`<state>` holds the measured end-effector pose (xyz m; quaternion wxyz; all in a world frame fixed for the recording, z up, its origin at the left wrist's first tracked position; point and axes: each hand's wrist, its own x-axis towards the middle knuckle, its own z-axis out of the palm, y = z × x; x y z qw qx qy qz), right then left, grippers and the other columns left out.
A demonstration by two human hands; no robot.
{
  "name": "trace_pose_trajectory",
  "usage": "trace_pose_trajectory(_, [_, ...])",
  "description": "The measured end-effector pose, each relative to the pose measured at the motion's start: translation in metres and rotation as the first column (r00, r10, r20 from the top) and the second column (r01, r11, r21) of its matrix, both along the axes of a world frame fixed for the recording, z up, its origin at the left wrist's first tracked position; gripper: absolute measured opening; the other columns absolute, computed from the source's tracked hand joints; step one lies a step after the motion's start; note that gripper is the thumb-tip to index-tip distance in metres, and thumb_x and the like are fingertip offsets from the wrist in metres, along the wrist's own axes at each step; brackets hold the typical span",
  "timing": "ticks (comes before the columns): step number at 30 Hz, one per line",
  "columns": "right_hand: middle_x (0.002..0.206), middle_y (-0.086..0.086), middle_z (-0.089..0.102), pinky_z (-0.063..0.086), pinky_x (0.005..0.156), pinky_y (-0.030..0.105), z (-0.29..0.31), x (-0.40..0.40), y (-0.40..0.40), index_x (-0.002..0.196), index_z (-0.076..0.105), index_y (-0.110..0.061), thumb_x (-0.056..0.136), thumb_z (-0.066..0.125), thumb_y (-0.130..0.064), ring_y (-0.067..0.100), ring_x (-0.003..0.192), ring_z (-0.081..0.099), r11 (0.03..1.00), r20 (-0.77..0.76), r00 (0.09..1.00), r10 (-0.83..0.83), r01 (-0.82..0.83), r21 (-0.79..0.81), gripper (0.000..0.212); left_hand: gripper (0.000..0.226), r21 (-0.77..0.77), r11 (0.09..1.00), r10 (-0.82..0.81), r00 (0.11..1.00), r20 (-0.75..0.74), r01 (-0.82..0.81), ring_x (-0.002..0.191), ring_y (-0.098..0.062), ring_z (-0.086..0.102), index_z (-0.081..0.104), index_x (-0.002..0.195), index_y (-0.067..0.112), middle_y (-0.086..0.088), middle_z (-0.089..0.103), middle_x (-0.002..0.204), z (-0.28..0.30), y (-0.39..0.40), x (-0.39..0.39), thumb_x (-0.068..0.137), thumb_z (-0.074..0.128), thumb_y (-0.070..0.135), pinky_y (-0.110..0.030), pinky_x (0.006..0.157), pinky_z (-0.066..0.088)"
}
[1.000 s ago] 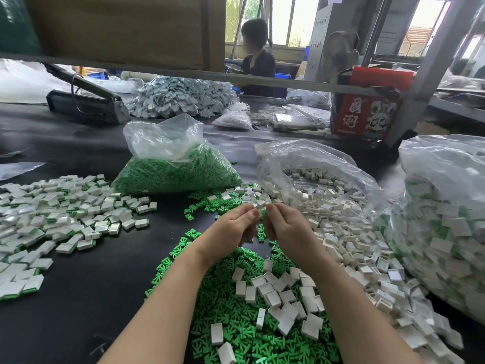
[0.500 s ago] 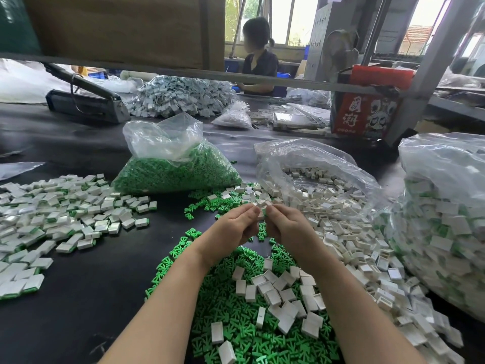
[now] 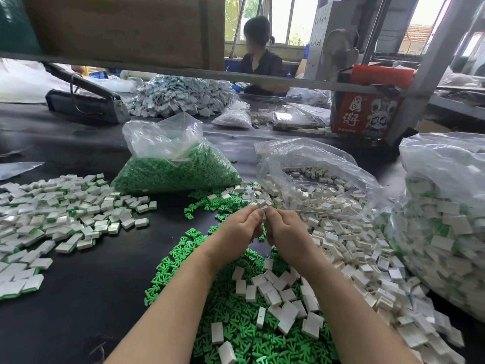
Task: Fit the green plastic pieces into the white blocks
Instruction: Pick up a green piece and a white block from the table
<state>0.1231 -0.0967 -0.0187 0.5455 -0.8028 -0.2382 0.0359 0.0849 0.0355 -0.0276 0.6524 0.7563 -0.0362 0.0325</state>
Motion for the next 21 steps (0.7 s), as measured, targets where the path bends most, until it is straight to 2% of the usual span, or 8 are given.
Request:
trace_pose_trajectory(3, [0.047,-0.008,0.046,0.034,0.052,0.033,-0.006,0.001,0.004,0.057,0.049,-0.015,0.105,0.036,-0.018,0.009,0.046,0.040,0.999,0.101,0.994,-0.033,0.032,0.013,0.050,0.029,0.012,1.000,0.027,0.999,0.028,-0.027,0.054,-0.003,0.038,0.050,0.081,0.018,0.007,0.044,0.067,0.001,-0.003,0.001,0.106,0.036,0.020,-0.019,0.054,0.034])
trace_pose_trajectory(7, [0.045,-0.010,0.049,0.034,0.052,0.030,-0.009,0.002,0.005,0.058,0.052,-0.017,0.105,0.034,-0.016,0.003,0.045,0.040,0.999,0.128,0.992,-0.019,0.015,0.029,0.050,0.023,0.013,1.000,0.017,0.999,0.040,-0.017,0.067,-0.009,0.043,0.055,0.084,0.022,0.007,0.048,0.072,0.003,-0.002,0.000,0.099,0.040,0.031,-0.033,0.071,0.040])
trace_pose_trajectory(9, [0.046,-0.009,0.047,0.033,0.053,0.032,-0.007,0.002,0.003,0.058,0.050,-0.016,0.105,0.034,-0.015,0.008,0.047,0.039,0.999,0.066,0.998,0.012,-0.016,0.046,0.049,0.020,0.001,1.000,0.007,1.000,0.022,-0.007,0.081,-0.014,0.047,0.058,0.092,0.026,0.003,0.051,0.082,0.005,-0.001,-0.002,0.093,0.042,0.037,-0.041,0.084,0.046])
trace_pose_trajectory(11, [0.045,-0.011,0.042,0.033,0.048,0.026,-0.006,0.002,0.001,0.060,0.048,-0.017,0.105,0.034,-0.014,0.006,0.044,0.036,0.988,-0.077,0.994,0.079,-0.068,0.138,0.047,0.019,-0.026,1.000,-0.012,1.000,0.001,0.012,0.090,-0.016,0.047,0.059,0.094,0.028,-0.003,0.053,0.094,0.006,0.000,-0.003,0.090,0.043,0.039,-0.047,0.099,0.044])
trace_pose_trajectory(12, [0.044,-0.013,0.041,0.031,0.046,0.021,-0.005,0.002,0.000,0.061,0.047,-0.018,0.105,0.034,-0.013,0.003,0.042,0.035,0.980,-0.137,0.984,0.118,-0.093,0.179,0.046,0.021,-0.029,0.999,-0.021,1.000,-0.009,0.021,0.091,-0.016,0.047,0.059,0.094,0.026,-0.005,0.052,0.097,0.006,0.001,-0.004,0.090,0.044,0.039,-0.048,0.100,0.044])
trace_pose_trajectory(15, [0.043,-0.016,0.038,0.029,0.042,0.015,-0.003,0.003,-0.004,0.060,0.042,-0.018,0.105,0.034,-0.013,0.001,0.040,0.032,0.971,-0.188,0.967,0.169,-0.131,0.200,0.046,0.028,0.009,0.999,-0.044,0.999,-0.001,0.044,0.080,-0.016,0.041,0.057,0.101,0.009,-0.002,0.047,0.084,0.005,0.002,-0.004,0.098,0.042,0.033,-0.036,0.079,0.041])
trace_pose_trajectory(17, [0.043,-0.014,0.037,0.028,0.043,0.015,-0.003,0.004,-0.005,0.060,0.042,-0.017,0.105,0.035,-0.013,0.001,0.040,0.032,0.976,-0.169,0.971,0.168,-0.140,0.168,0.045,0.021,0.023,0.999,-0.044,0.999,0.008,0.043,0.072,-0.013,0.038,0.055,0.097,0.013,0.004,0.043,0.075,0.003,0.002,-0.002,0.105,0.039,0.024,-0.029,0.070,0.036])
trace_pose_trajectory(21, [0.043,-0.013,0.036,0.028,0.044,0.018,-0.003,0.005,-0.007,0.061,0.042,-0.016,0.104,0.035,-0.013,0.002,0.041,0.030,0.978,-0.166,0.969,0.182,-0.161,0.135,0.043,0.023,0.010,0.997,-0.073,0.997,0.007,0.073,0.058,-0.004,0.035,0.052,0.091,0.017,0.014,0.041,0.063,0.002,0.004,-0.002,0.106,0.036,0.017,-0.015,0.056,0.032])
